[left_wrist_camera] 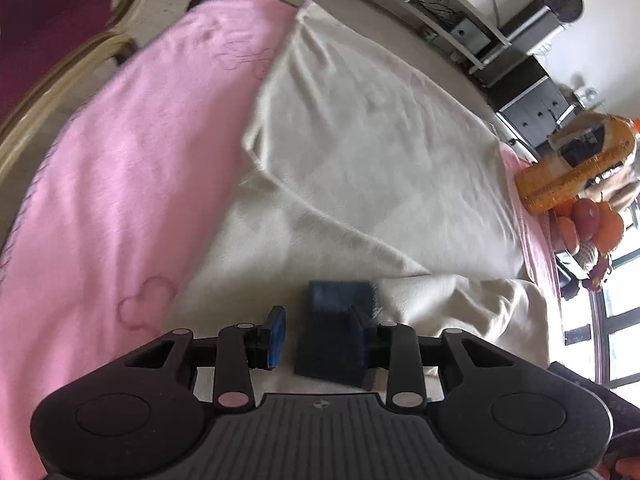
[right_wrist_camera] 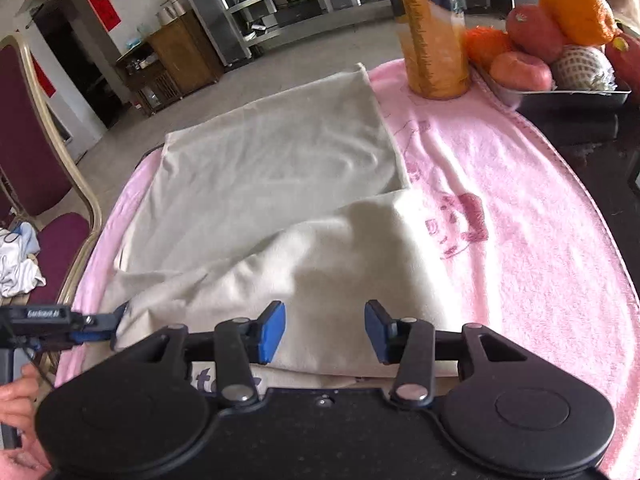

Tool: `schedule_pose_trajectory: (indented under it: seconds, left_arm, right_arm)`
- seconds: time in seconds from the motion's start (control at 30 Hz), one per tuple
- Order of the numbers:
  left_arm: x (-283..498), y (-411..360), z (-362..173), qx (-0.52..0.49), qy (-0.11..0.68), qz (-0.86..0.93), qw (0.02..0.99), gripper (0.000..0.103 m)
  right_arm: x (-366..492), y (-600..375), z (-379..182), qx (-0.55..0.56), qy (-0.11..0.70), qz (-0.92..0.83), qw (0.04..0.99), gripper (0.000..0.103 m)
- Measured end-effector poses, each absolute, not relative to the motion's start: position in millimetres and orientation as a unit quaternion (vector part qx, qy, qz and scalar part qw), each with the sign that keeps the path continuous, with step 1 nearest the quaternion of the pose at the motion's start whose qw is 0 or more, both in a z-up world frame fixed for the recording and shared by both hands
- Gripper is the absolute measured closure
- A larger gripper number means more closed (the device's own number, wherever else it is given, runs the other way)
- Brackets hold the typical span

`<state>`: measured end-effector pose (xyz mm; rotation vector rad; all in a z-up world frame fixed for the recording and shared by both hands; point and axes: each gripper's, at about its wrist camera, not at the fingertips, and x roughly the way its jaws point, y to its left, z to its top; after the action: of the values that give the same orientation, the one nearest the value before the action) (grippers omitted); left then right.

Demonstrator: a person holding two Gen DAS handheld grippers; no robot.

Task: Fold clothes
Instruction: 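Lay the blue cuff across the sweatshirt body and open the right tool, then grasp the laid blue cuff with the left tool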

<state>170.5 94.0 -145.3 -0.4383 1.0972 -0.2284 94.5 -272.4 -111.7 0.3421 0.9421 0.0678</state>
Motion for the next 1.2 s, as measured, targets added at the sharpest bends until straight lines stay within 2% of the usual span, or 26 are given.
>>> schedule_pose_trajectory:
  seconds: [0.1, 0.17, 0.33, 0.37, 0.4, 0.43, 0.47, 0.57, 0.7, 0.97, 1.07, 1.13, 1.17, 1.2]
  left_arm:
    - [170.1, 84.3, -146.7, -0.18, 0.519, -0.121, 0.827, 0.082]
    - [164.1, 79.3, -139.9, -0.161, 0.503, -0.122, 0.84, 0.099]
    - [116.4, 61.4, -82.9, -0.042, 0.33, -0.14, 0.932, 0.1]
    - [109.7, 58.3, -81.2, -0.011, 0.325, -0.139, 0.935, 0.097]
    - [106.4, 54.6, -84.6, 0.025, 0.338, -0.13, 0.932, 0.084]
    - [106.4, 54.7, -91.5, 0.043, 0.361, -0.119, 0.924, 0.079]
    - [110.4, 59.1, -102.3, 0.041, 0.397, -0.105, 0.911, 0.068]
    - [125.2, 91.7, -115.5, -0.044, 0.453, -0.076, 0.887, 0.068]
    - [139.6, 128.5, -113.2, -0.177, 0.455, -0.08, 0.869, 0.059]
    - [189.5, 114.2, -155.7, -0.26, 0.518, -0.131, 0.804, 0.059]
    - [194.0, 115.2, -163.7, -0.288, 0.508, -0.147, 0.799, 0.06]
    - [192.8, 114.9, -161.1, -0.296, 0.485, -0.164, 0.807, 0.071]
    - [192.2, 114.7, -159.8, -0.3, 0.473, -0.172, 0.811, 0.09]
    - [189.8, 113.2, -155.4, -0.293, 0.458, -0.178, 0.82, 0.099]
  right_arm:
    - [98.2, -266.7, -121.4, 0.151, 0.471, 0.016, 0.869, 0.063]
    - [100.0, -266.5, -124.8, 0.153, 0.476, 0.004, 0.866, 0.063]
    - [99.7, -273.5, -125.0, 0.175, 0.453, -0.008, 0.874, 0.063]
    - [99.6, -274.5, -125.8, 0.175, 0.452, -0.009, 0.874, 0.063]
    - [99.8, -275.6, -127.0, 0.175, 0.454, -0.009, 0.874, 0.063]
    - [100.2, -277.0, -128.3, 0.177, 0.456, -0.01, 0.872, 0.063]
    - [100.9, -278.6, -129.7, 0.179, 0.459, -0.011, 0.87, 0.063]
    - [101.2, -283.1, -128.9, 0.191, 0.458, -0.008, 0.868, 0.062]
    - [98.3, -281.4, -124.5, 0.191, 0.449, 0.001, 0.873, 0.061]
    - [100.8, -279.5, -128.7, 0.196, 0.454, -0.002, 0.869, 0.061]
    - [102.3, -277.4, -130.9, 0.192, 0.457, -0.005, 0.868, 0.061]
    - [102.9, -275.8, -131.6, 0.189, 0.458, -0.005, 0.868, 0.061]
    - [103.0, -275.1, -132.0, 0.187, 0.459, -0.005, 0.869, 0.061]
    - [103.1, -274.6, -132.5, 0.185, 0.46, -0.005, 0.869, 0.061]
